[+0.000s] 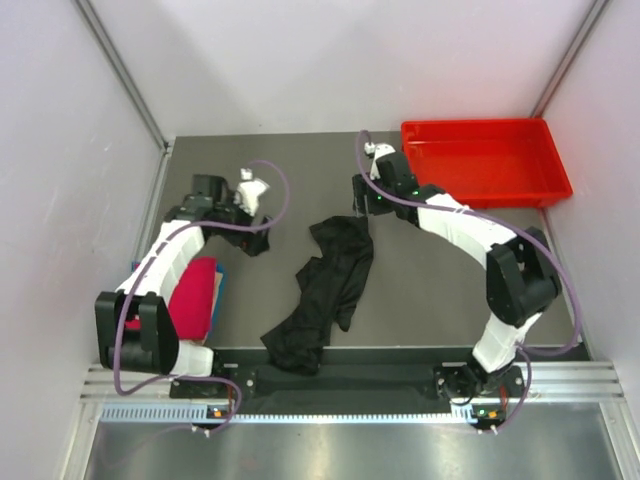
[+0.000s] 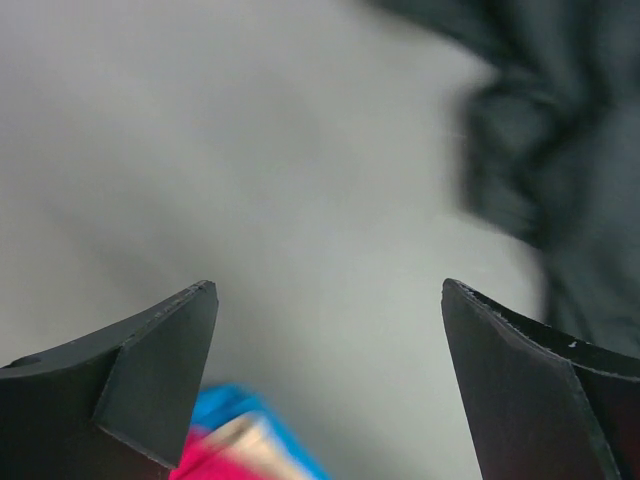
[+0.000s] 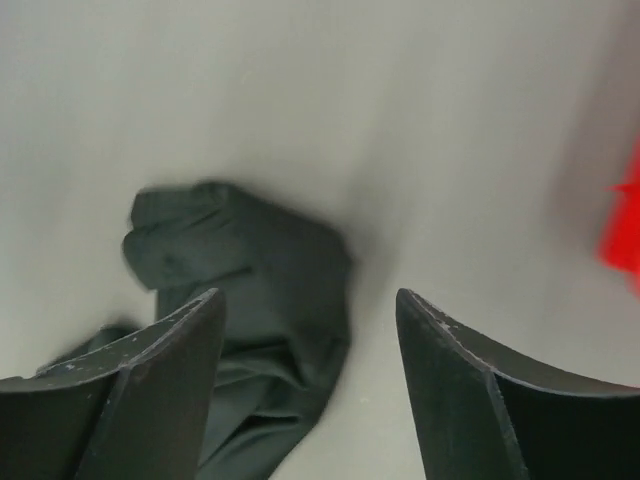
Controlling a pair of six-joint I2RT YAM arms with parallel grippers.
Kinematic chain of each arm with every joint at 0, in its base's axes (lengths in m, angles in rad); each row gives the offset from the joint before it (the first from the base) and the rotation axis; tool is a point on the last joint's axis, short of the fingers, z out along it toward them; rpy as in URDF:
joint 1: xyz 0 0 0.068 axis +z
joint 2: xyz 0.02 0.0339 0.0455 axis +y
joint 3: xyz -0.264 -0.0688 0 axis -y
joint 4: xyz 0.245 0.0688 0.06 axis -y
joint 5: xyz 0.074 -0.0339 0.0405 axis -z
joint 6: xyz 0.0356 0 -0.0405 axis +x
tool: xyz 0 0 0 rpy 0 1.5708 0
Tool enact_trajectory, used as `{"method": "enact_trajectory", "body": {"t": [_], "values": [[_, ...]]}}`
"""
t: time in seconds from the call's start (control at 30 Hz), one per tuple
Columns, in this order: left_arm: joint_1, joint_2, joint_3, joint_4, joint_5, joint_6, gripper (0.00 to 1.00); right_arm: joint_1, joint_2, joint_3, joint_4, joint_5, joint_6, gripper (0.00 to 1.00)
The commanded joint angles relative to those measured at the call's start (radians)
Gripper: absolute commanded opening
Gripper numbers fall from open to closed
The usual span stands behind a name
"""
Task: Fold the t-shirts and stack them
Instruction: Move the tshirt to the center of the board, then flatten the tshirt out
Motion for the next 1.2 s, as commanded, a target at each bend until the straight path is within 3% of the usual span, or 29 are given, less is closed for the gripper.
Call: {"method": "enact_trajectory", "body": {"t": [0.0,0.1,0.23,0.37,0.53,0.57,0.63,0.7,0.73,0.77,0.8,0.87,1.07,1.17], "values": [[-0.132,-0.057,-0.069,-0.038,0.070,0.057,0.99,-0.023,-0.170,-0.067,-0.002,0.117,-0.028,0.70],[-0.258,-0.062,-0.142,0.016,0.081,0.054,0.99,-0.020,-0.291,-0.186,0.018,0.054,0.029,0.72],[-0.382,-0.013,-0.176,0.132,0.032,0.011,0.99,-0.006,-0.398,-0.479,0.183,-0.069,0.239,0.67],[-0.434,0.087,-0.113,0.204,0.024,-0.044,0.99,0.065,-0.367,-0.575,0.248,-0.062,0.332,0.62],[-0.465,0.217,-0.071,0.209,0.122,-0.077,0.95,0.105,-0.278,-0.649,0.421,-0.091,0.450,0.60],[-0.476,0.234,-0.073,0.207,0.136,-0.084,0.90,0.106,-0.261,-0.653,0.437,-0.098,0.459,0.58],[-0.479,0.266,-0.074,0.186,0.185,-0.072,0.69,0.112,-0.203,-0.649,0.469,-0.107,0.478,0.54],[-0.479,0.271,-0.085,0.172,0.202,-0.057,0.49,0.112,-0.167,-0.647,0.509,-0.138,0.494,0.44],[-0.479,0.260,-0.090,0.165,0.205,-0.049,0.25,0.108,-0.134,-0.649,0.544,-0.141,0.508,0.37],[-0.479,0.251,-0.102,0.165,0.202,-0.036,0.11,0.099,-0.116,-0.646,0.555,-0.144,0.513,0.21],[-0.479,0.231,-0.109,0.163,0.204,-0.029,0.00,0.089,-0.103,-0.638,0.567,-0.150,0.511,0.15],[-0.479,0.205,-0.145,0.149,0.228,0.013,0.00,0.059,-0.063,-0.589,0.569,-0.150,0.487,0.00],[-0.480,0.104,-0.228,0.071,0.340,0.158,0.00,-0.023,0.121,-0.244,0.457,-0.153,0.354,0.00],[-0.480,0.082,-0.185,0.019,0.392,0.210,0.00,-0.043,0.276,0.044,0.350,-0.160,0.291,0.00]]}}
